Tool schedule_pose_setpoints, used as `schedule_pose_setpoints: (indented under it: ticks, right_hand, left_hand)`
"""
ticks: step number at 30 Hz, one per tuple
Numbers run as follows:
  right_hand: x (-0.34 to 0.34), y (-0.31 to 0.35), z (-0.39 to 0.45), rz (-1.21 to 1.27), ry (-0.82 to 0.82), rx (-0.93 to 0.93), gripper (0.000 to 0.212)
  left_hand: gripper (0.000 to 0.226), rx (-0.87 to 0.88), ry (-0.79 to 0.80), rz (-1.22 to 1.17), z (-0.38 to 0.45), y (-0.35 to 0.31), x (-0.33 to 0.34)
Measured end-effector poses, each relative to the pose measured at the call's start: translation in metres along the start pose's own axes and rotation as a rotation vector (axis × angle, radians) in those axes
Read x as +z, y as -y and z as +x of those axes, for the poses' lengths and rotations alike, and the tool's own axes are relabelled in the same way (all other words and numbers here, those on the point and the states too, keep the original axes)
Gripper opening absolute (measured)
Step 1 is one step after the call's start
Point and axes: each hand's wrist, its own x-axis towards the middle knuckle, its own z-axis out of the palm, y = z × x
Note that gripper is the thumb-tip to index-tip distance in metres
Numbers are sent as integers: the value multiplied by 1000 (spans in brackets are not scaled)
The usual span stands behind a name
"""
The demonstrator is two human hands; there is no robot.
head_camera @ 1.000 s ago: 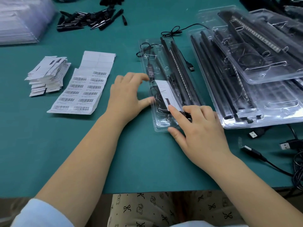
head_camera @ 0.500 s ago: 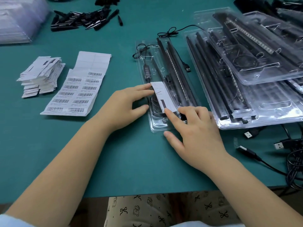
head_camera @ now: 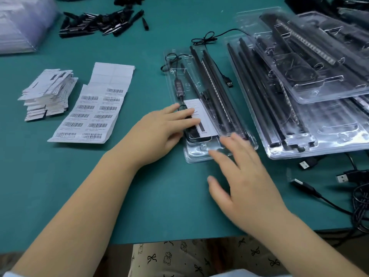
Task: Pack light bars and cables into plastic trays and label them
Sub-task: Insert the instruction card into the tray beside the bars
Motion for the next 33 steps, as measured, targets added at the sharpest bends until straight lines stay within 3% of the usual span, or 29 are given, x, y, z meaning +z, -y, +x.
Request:
schedule_pose_setpoints:
  ticks: [3,7,13,17,19,24,33]
  right_hand:
    - [-2,12,-24,22,31,-26,45]
    - [-1,15,-23,-178,206,8,65]
    - [-6,16,-19,-138,252,26,68]
    - [-4,20,-12,-145,436,8,84]
    - [-1,19,-9,-158,487,-1,82]
    - [3,16,13,-127,507,57,97]
    - [12,16,19,-130,424,77,101]
  left_hand:
    - [54,-86,72,-137,-3,4,1]
    - [72,-88,109,-205,-4,4,-3]
    - [80,-96,149,-286,-3,2,-8]
    - [78,-91,142,-311,-3,1,-5]
    - [76,-91,142,-308,-3,1,-5]
    - [77,-95,130,-287,-2,0,-5]
    - [78,-82,120,-251,-1,1,-3]
